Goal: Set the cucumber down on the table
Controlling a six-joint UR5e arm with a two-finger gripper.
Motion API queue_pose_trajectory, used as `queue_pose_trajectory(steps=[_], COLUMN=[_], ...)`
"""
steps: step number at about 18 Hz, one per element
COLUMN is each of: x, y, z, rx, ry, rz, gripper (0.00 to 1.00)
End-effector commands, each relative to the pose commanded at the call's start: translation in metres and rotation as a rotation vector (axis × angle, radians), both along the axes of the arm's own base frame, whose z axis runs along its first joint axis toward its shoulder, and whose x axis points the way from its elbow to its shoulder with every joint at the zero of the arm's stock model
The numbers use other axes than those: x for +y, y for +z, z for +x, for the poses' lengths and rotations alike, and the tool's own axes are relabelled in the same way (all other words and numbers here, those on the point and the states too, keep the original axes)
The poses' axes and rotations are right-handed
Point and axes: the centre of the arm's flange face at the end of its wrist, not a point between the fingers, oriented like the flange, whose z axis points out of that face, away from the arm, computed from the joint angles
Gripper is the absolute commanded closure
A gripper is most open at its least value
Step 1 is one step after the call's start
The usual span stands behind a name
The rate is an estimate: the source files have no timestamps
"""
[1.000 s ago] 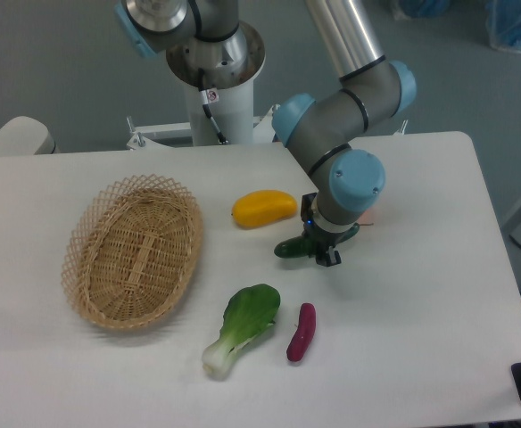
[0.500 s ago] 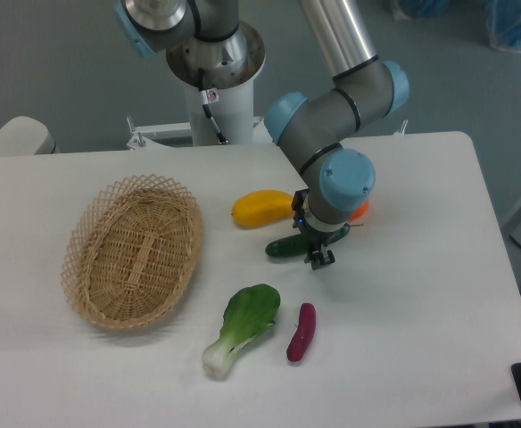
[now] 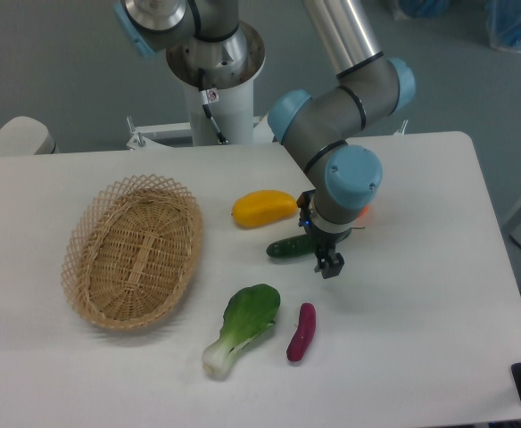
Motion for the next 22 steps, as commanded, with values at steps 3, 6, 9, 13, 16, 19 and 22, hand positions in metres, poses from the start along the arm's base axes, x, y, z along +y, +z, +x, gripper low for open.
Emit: queue_pose_trajectory(steps=[3,6,9,13,16,19,22], x=[0.002,0.01,0.018,0.033,0.041,0.049,0.061], y=[0.012,0.025,0.041,0.05,0.057,0.063,0.065], z=[-0.011,-0.022,-0.035,-0.05,-0.063,-0.075,-0.079], rx=[0.021,0.046,0.068,0.048,0.051,0.054,0.064], ry=[0.005,0.004,0.005,0.05,0.066,0.08,0.114], rz=[0.013,0.025,0.042,0.025,0.037,0.036,0.041], gripper=[0.0,0.0,0.0,0.0,0.0,0.0,0.0])
